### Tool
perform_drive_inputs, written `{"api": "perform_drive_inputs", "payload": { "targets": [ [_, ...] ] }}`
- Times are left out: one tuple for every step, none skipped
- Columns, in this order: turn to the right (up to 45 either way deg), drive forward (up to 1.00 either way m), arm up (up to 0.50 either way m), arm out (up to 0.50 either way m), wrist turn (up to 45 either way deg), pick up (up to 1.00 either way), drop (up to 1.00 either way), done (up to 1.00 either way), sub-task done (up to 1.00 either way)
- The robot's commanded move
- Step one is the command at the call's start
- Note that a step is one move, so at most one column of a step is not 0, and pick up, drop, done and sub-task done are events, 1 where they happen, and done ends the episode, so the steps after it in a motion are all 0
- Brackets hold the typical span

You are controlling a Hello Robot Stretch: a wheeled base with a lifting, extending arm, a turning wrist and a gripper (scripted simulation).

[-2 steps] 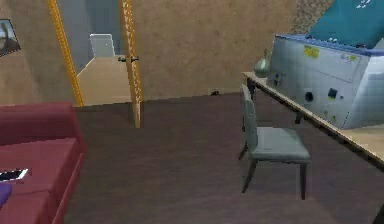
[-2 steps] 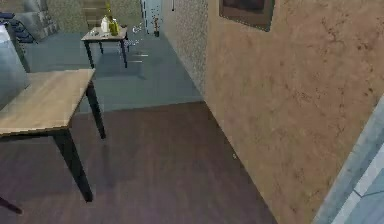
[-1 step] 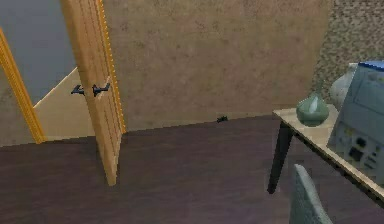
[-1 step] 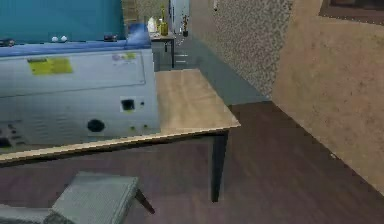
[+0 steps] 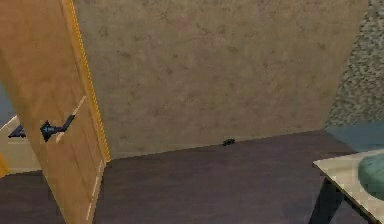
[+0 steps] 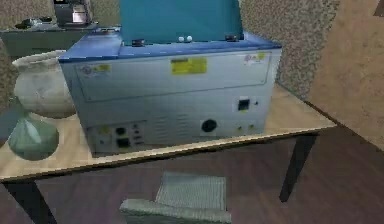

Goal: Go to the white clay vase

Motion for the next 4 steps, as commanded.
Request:
{"api": "perform_drive_inputs", "payload": {
  "targets": [
    [21.0, 0.00, 0.00, 0.00, 0.0, 0.00, 0.00, 0.00, 0.00],
    [0.0, 0.50, 0.00, 0.00, 0.0, 0.00, 0.00, 0.00, 0.00],
    [45.0, 0.00, 0.00, 0.00, 0.0, 0.00, 0.00, 0.00, 0.00],
    [0.0, 0.00, 0.00, 0.00, 0.0, 0.00, 0.00, 1.00, 0.00]
  ]
}}
